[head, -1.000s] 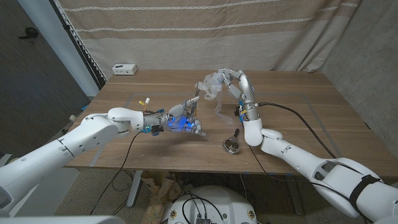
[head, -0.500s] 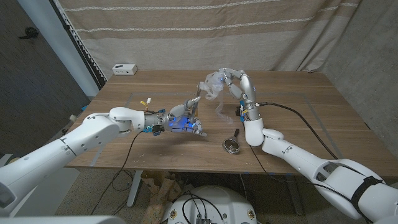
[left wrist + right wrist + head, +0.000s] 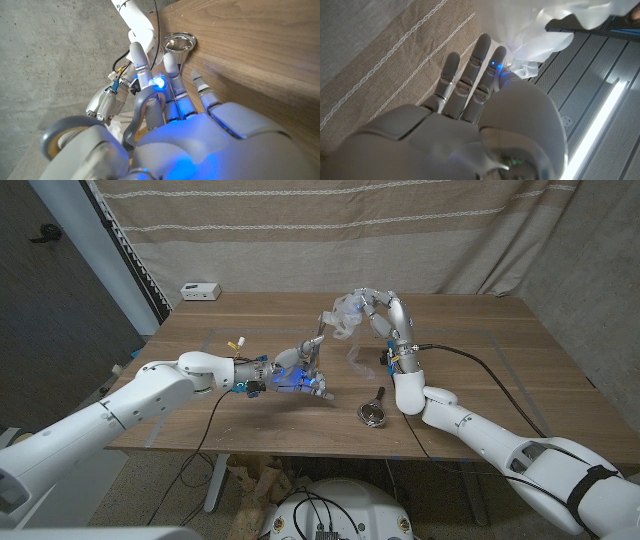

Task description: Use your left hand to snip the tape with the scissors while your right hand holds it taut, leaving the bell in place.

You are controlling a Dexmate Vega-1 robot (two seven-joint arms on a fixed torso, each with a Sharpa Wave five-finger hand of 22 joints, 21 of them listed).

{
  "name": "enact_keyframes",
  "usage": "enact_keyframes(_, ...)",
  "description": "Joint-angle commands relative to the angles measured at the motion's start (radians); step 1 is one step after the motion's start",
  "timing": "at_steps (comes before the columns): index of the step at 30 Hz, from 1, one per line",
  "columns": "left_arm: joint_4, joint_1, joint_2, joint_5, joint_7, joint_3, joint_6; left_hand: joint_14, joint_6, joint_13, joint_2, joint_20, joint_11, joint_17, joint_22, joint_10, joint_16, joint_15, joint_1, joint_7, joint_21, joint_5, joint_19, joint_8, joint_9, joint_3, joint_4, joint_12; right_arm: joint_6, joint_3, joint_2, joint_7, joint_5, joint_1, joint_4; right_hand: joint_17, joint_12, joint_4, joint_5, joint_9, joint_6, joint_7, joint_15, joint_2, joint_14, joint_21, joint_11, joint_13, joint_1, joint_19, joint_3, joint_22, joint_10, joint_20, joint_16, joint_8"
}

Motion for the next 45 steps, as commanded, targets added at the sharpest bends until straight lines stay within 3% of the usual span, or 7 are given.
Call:
enact_keyframes(1,-0.011,-0.028,0.011,0.031,0.000,0.016,0.034,-0.004,-0.008,0.071,-0.034,0.010,-0.028,0.010,0.005,0.026,0.010,0.001,-0.029,0.013,0.001,0.002,-0.002,-0.009,0.001,-0.085,0.062,0.035,0.003,0.005,-0.006,-0.001,-0.008,-0.008,-0.016,0.001,-0.003,-0.001,0.005,0.003,0.009,-0.002,-0.062,-0.001,0.008,0.007,0.000,0.003,-0.006,0.004,-0.005,-0.001,0.013,-0.156,-0.006,0.002)
enact_keyframes(27,0.019,-0.033,-0.015,0.023,-0.026,0.029,0.025,-0.001,-0.006,0.070,-0.035,0.010,-0.025,-0.008,0.005,0.024,0.009,0.006,-0.039,0.018,0.002,-0.001,-0.004,-0.011,0.007,-0.085,0.061,0.038,0.050,0.033,0.008,-0.006,-0.054,-0.018,-0.016,0.000,-0.011,-0.002,0.005,0.004,0.009,-0.006,-0.062,-0.001,0.011,0.006,0.002,0.012,-0.006,0.002,-0.007,-0.013,0.012,-0.155,-0.008,0.000)
enact_keyframes(40,0.049,-0.043,-0.040,0.020,-0.061,0.039,-0.001,-0.002,0.000,0.070,-0.032,0.007,-0.031,-0.011,0.005,0.031,0.012,0.005,-0.039,0.013,0.003,0.001,-0.003,-0.012,0.009,-0.083,0.061,0.038,0.043,0.014,0.008,-0.006,-0.033,-0.009,0.001,0.000,-0.017,-0.001,0.006,0.006,0.009,-0.007,-0.062,0.000,0.010,0.006,0.002,0.019,-0.008,-0.004,-0.008,-0.020,0.010,-0.155,-0.011,-0.001)
enact_keyframes(45,0.070,-0.048,-0.052,0.009,-0.096,0.041,-0.016,-0.001,0.002,0.070,-0.031,0.007,-0.030,-0.012,0.005,0.030,0.014,0.004,-0.038,0.010,0.003,0.002,-0.003,-0.012,0.008,-0.083,0.060,0.038,0.043,0.037,0.037,-0.006,-0.054,-0.011,0.035,0.001,-0.022,-0.001,0.006,0.007,0.010,-0.008,-0.062,0.000,0.011,0.007,0.001,0.015,-0.007,-0.005,-0.008,-0.023,0.015,-0.155,-0.012,-0.001)
